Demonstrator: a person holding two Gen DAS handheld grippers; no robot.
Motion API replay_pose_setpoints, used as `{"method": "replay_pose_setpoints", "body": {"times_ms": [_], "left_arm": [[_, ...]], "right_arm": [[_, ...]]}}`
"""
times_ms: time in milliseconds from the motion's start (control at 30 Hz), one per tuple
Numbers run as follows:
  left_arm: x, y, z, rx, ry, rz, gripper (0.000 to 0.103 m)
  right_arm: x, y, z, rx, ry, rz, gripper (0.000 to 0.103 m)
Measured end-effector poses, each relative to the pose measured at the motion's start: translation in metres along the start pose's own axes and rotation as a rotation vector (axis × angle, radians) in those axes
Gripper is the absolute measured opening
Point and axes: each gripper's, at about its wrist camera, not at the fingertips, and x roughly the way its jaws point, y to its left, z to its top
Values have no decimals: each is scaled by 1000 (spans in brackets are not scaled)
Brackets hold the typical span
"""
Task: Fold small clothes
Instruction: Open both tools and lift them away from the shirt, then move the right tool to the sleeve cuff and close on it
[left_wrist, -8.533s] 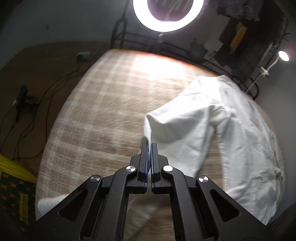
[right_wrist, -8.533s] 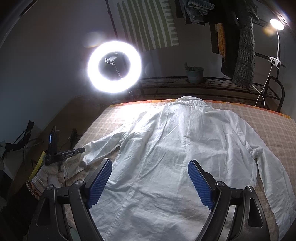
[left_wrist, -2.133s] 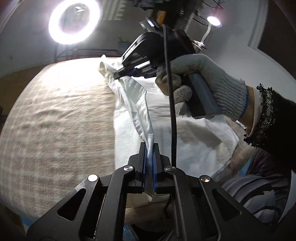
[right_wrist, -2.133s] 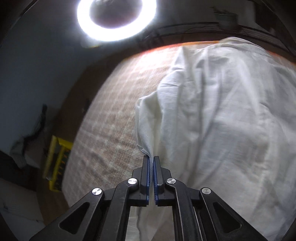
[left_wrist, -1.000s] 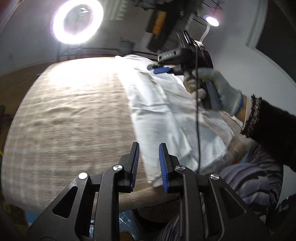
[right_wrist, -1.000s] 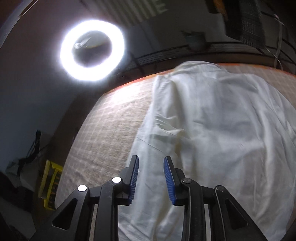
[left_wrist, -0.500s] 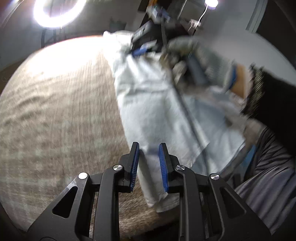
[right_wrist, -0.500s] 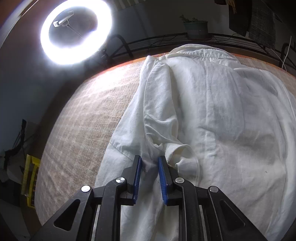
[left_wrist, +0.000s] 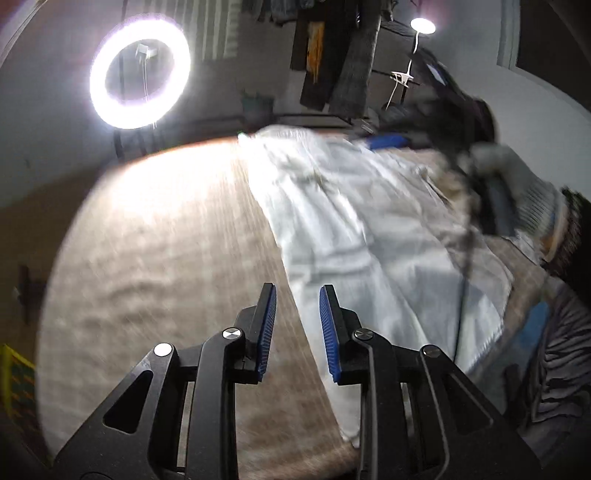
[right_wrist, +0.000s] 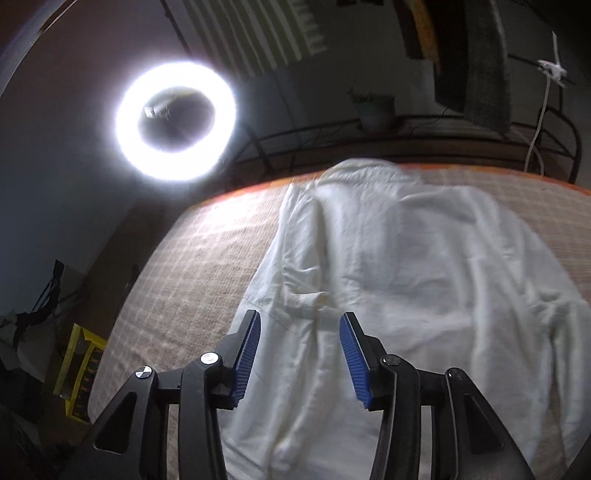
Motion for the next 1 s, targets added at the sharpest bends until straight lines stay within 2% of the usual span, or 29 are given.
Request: {"method": "replay_pose_setpoints", "body": {"times_ms": [67,100,167,200,267,300,500,633,833,1000], "left_arm": [[-8,-6,19,46,-20,7,25],[-11,-10,29,73,-23,7,35],[-17,-22,45,130,-32,3,48],[-18,-30,52,195,-37,19,49],[-18,-48,62,308,-47,63,49],[-20,-55,65,329,-48,62,49],[-17,-86,97,237,-48,-83,49],[-9,-118,107,217,-41,-159,49],[10,-165,102,231,-13,-272,49],[41,-187,81,229,79,-346,49]], "right_arm": [[-21,-13,-4,2,-6,-3,47],[-32,-19,-5,-1,-9,-9,47],[-54,-31,-9,-10,-20,-28,50],[-64,-38,-12,-12,-25,-36,62],[-83,-51,-17,-10,-42,-55,78],[-95,-59,-21,-6,-47,-65,79],[-139,-104,-40,47,-49,-98,79],[-171,-136,-53,100,-79,-122,79],[-204,-204,-80,240,-92,-197,79],[-220,-274,-117,360,-35,-341,76]]}}
